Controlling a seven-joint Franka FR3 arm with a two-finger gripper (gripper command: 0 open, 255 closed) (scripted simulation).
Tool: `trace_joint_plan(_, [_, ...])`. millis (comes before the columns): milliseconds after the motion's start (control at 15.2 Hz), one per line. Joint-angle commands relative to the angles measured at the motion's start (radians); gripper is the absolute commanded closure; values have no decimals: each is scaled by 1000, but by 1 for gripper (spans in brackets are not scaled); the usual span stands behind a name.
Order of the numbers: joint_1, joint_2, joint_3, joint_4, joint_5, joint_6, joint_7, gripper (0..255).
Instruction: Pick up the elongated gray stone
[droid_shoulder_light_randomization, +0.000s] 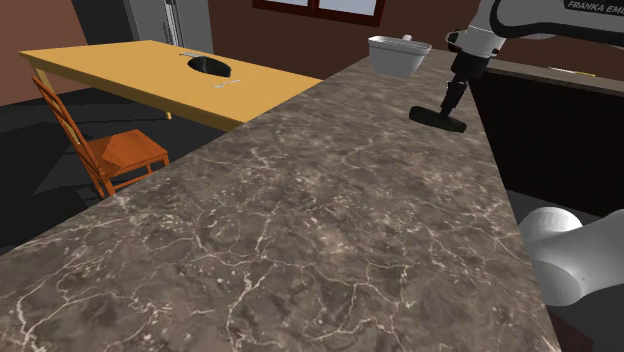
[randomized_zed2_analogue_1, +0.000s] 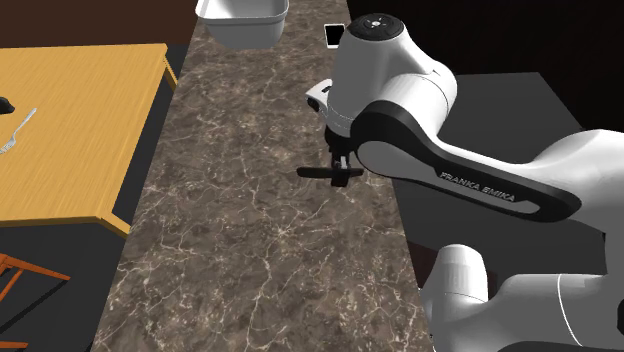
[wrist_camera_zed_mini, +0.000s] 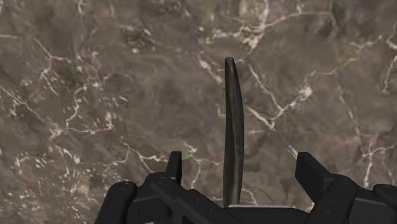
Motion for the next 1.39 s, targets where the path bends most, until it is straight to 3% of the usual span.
trace_joint_plan(0, [-1, -4, -7, -27, -4, 25, -7, 0])
trace_joint_plan(330, [-5, -16, -13, -83, -11, 69, -5, 0])
trace_joint_plan(396, [-4, -14, -13, -84, -11, 72, -4, 255])
trace_joint_plan(990, [-5, -16, -13, -83, -11, 69, -4, 255])
trace_joint_plan(1320, [1, 1, -5, -4, -2, 7, -8, 255])
